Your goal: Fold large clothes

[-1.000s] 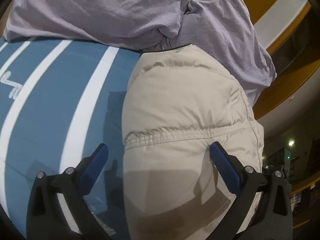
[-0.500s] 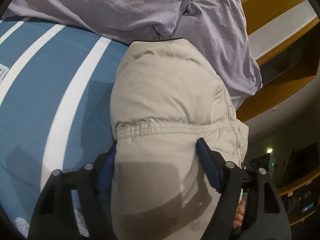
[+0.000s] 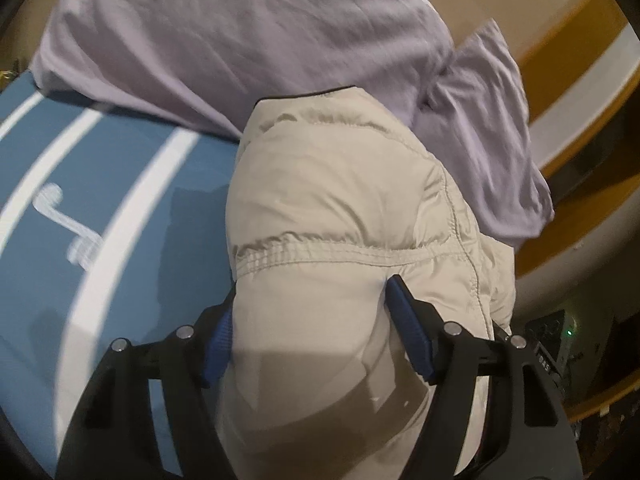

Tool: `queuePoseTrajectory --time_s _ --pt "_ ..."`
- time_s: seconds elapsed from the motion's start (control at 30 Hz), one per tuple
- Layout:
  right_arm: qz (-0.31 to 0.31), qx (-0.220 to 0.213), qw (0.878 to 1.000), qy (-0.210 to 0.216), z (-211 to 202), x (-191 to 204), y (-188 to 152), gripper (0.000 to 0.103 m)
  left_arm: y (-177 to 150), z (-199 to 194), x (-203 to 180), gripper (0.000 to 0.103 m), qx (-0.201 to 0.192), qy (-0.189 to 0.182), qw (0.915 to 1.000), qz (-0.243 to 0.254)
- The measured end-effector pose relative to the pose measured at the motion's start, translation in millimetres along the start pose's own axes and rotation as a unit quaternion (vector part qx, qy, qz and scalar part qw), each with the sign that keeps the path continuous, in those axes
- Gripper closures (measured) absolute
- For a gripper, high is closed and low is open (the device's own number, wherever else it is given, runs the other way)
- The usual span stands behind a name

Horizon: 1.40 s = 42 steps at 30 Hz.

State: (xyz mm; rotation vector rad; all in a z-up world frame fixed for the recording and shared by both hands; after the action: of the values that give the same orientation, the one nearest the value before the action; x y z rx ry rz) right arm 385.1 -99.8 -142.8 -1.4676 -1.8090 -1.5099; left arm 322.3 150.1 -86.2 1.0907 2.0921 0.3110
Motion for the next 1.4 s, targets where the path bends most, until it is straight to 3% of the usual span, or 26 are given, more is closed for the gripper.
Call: queuePoseTrajectory --time_s 0.17,0.3,0.43,0.53,0.63,0.9,1.13,1.3,1.4 --pt "-0.008 -0.013 1.0 -0.015 22 -9 -9 0.043 10 8 17 0.034 -0.025 0.04 0.9987 0.016" --pt "0.006 -0.005 1.0 -0.025 14 -24 -13 0.033 5 4 11 0.03 -0.047 0.054 0.9962 0.05" --pt "-0.013 -0.013 0.997 -0.069 -11 -23 -7 0.031 8 -6 1 0.029 -0.081 0.105 0.9871 0.09" --pt "-0.053 -0.057 0.989 -0.125 -43 -15 7 0.031 13 -17 -10 0.028 -0.111 0.13 0.9786 0.115" --pt "-0.097 -0.075 0.979 -0.161 -53 7 20 0.031 18 -20 -22 0.028 -0.126 0.144 0.9737 0.124" --pt "-0.227 -0.09 0.947 -0.211 -19 70 27 0.031 34 -16 -40 0.023 -0.152 0.189 0.9591 0.146" --pt "-0.277 -0.101 0.925 -0.241 20 90 36 0.036 38 -3 -38 0.021 -0.149 0.216 0.9502 0.169" --pt "-0.284 -0.125 0.914 -0.26 32 88 49 0.036 32 16 -31 0.018 -0.135 0.218 0.9508 0.173" --pt "-0.289 -0.116 0.907 -0.283 44 74 51 0.037 30 21 -29 0.018 -0.136 0.21 0.9521 0.176"
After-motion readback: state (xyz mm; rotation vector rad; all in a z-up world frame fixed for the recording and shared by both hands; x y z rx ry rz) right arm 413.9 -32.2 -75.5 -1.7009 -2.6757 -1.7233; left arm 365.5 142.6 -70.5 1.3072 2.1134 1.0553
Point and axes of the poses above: each gripper's, at about its wrist camera, not at the fingertips, and z roughly the way its jaws point, x to its left, y to its top, the point moved 8 cm from there along z, roughly the way its jaws point, and after that the axes turned 3 degrees about y, right-handed, at the moved point
